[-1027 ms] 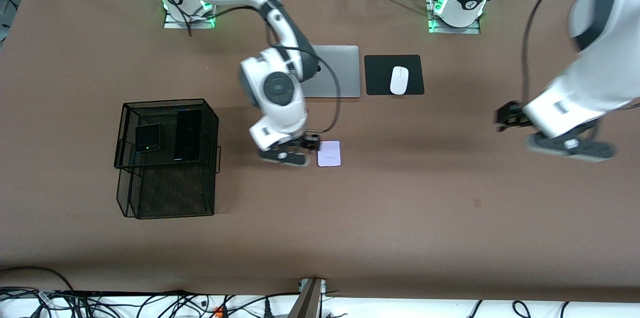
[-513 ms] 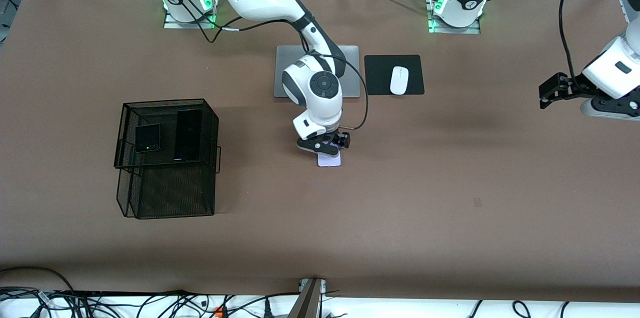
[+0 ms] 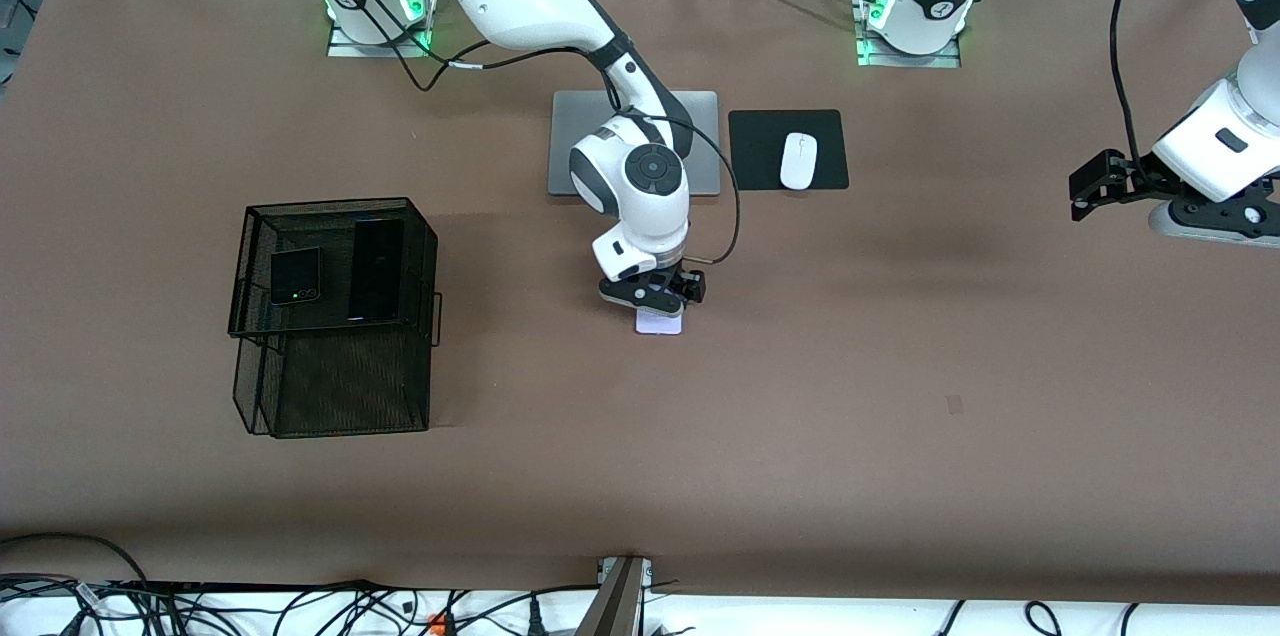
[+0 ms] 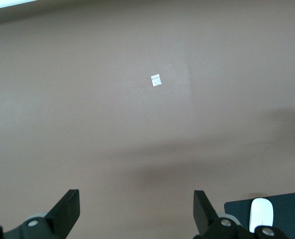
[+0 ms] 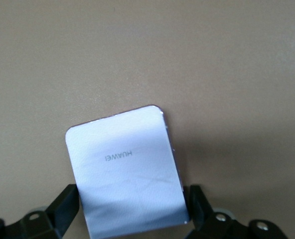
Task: Place phones with both arms
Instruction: 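Carry the white phone into the basket's front compartment with the right gripper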
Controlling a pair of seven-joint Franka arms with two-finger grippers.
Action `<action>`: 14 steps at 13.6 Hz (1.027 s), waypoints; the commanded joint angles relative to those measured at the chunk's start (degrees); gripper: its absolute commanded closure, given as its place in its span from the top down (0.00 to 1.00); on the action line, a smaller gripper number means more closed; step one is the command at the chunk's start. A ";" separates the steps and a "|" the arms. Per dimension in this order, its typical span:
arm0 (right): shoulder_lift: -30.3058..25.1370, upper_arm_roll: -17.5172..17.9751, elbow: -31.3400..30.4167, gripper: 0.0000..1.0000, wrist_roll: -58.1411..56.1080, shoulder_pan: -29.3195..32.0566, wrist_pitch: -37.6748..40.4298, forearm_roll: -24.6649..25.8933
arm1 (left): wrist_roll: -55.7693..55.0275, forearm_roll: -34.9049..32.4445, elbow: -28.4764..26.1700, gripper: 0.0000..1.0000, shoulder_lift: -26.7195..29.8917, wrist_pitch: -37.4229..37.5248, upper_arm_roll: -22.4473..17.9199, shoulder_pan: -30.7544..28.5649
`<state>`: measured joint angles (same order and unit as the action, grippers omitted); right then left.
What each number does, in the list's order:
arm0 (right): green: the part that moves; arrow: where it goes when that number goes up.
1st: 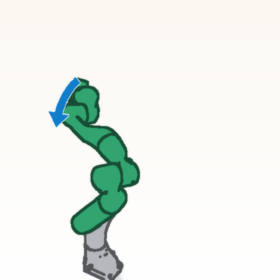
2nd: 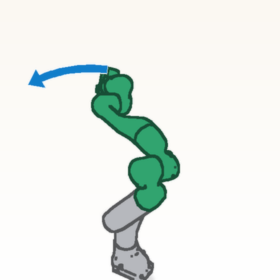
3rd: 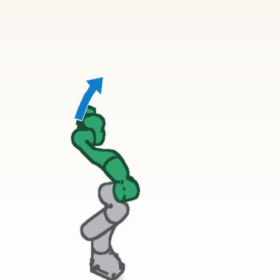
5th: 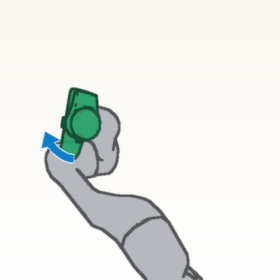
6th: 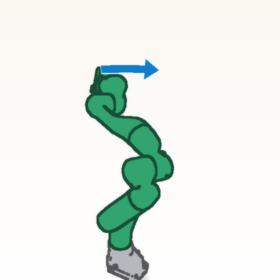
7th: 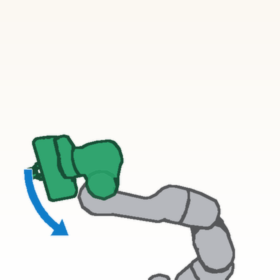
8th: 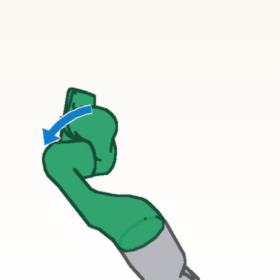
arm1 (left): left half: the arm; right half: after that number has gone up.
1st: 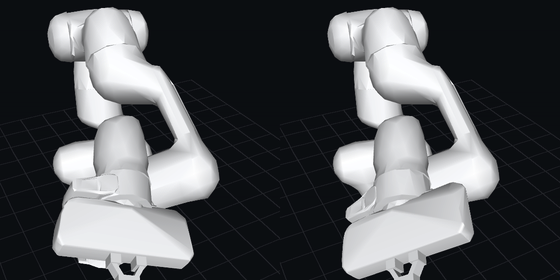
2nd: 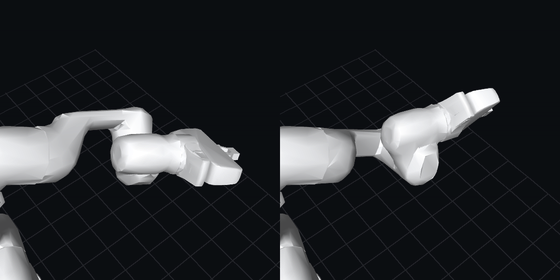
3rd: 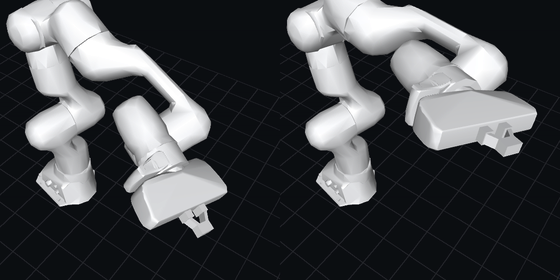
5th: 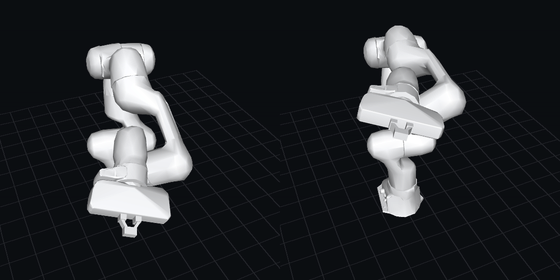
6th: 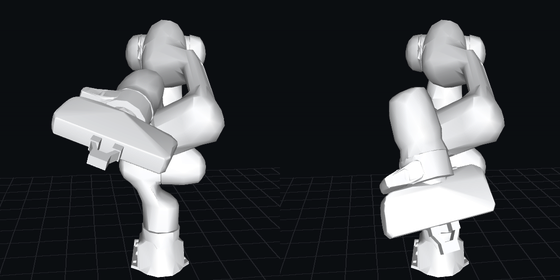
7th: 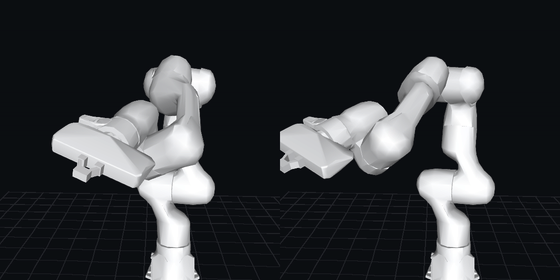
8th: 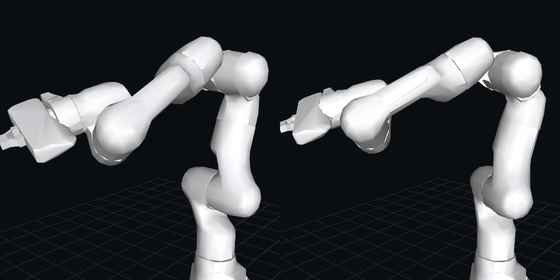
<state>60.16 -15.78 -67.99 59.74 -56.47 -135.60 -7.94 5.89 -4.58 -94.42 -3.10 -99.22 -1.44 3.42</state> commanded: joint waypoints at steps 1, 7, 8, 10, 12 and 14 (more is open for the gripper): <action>1.19 -0.40 1.72 0.65 -1.90 -0.22 0.16 1.35 | 0.70 0.62 -0.68 1.00 1.16 -0.27 0.30 -0.17; -3.81 -1.98 6.19 0.24 -6.54 1.00 15.15 1.09 | 0.52 0.71 -0.59 1.00 1.16 0.96 0.48 0.35; -5.73 -1.46 7.24 0.24 -8.13 2.93 19.11 0.82 | 0.52 0.71 -0.59 1.00 1.08 1.48 0.57 0.36; -9.86 -1.01 7.78 0.23 -11.46 5.31 23.78 0.47 | 0.96 0.97 -0.59 1.00 0.99 1.49 0.57 0.10; -13.99 -1.01 7.78 0.23 -17.43 9.34 30.01 -1.63 | 1.05 1.06 -0.59 1.00 0.99 1.49 0.57 0.10; -18.65 -1.01 7.78 0.23 -26.29 14.87 36.25 -2.69 | 0.70 1.24 -0.42 1.00 0.90 1.31 0.57 0.18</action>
<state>46.23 -18.24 -59.21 40.61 -46.72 -104.37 -9.01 5.90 -4.51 -94.54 -2.88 -98.27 -0.93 3.68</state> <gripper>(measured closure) 0.132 0.000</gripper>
